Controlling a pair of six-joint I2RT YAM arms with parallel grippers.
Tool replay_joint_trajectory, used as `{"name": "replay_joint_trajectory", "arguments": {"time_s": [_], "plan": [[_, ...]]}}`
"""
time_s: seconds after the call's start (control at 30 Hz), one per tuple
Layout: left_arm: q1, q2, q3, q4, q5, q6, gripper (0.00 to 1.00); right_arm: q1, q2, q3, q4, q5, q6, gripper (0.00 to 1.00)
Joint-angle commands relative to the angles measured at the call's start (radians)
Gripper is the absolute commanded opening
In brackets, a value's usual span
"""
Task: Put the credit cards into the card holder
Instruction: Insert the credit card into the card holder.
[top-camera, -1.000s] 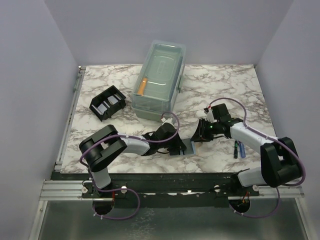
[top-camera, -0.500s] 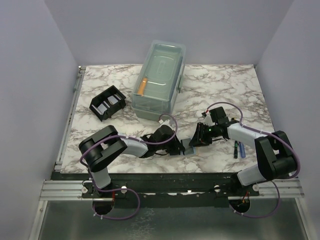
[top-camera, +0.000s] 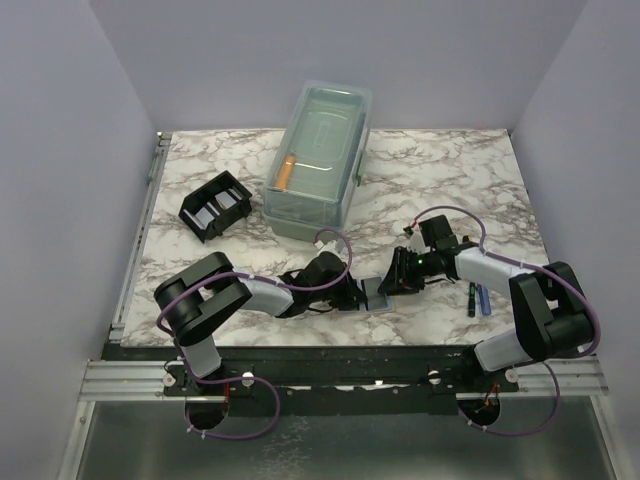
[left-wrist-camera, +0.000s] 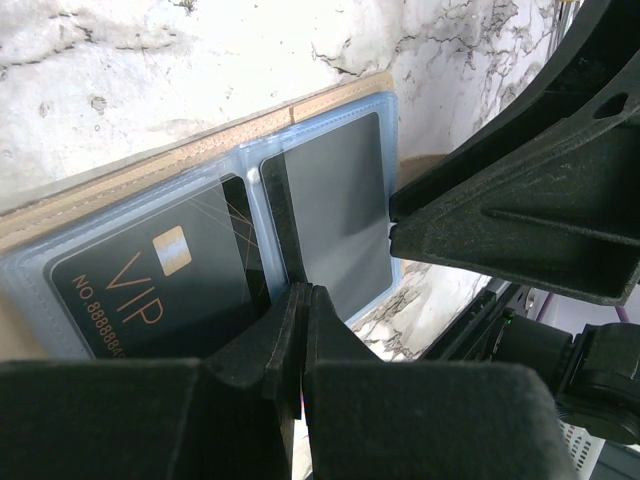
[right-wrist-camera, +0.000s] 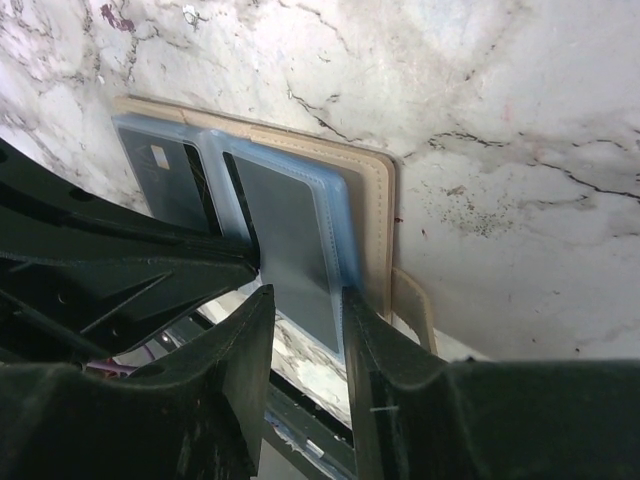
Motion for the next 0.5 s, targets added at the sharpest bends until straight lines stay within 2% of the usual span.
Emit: {"name": "replay_joint_trajectory", "arguments": {"time_s": [0.0, 0.47], "plan": [[0.002, 0.011, -0.028, -0.082, -0.037, 0.012, 0.03, 0.005, 0.002, -0.028, 0.021, -0.039, -0.012, 0.37], [0.002, 0.009, -0.017, -0.079, -0.024, 0.02, 0.03, 0.005, -0.057, -0.063, 0.104, -0.205, 0.036, 0.3]]}}
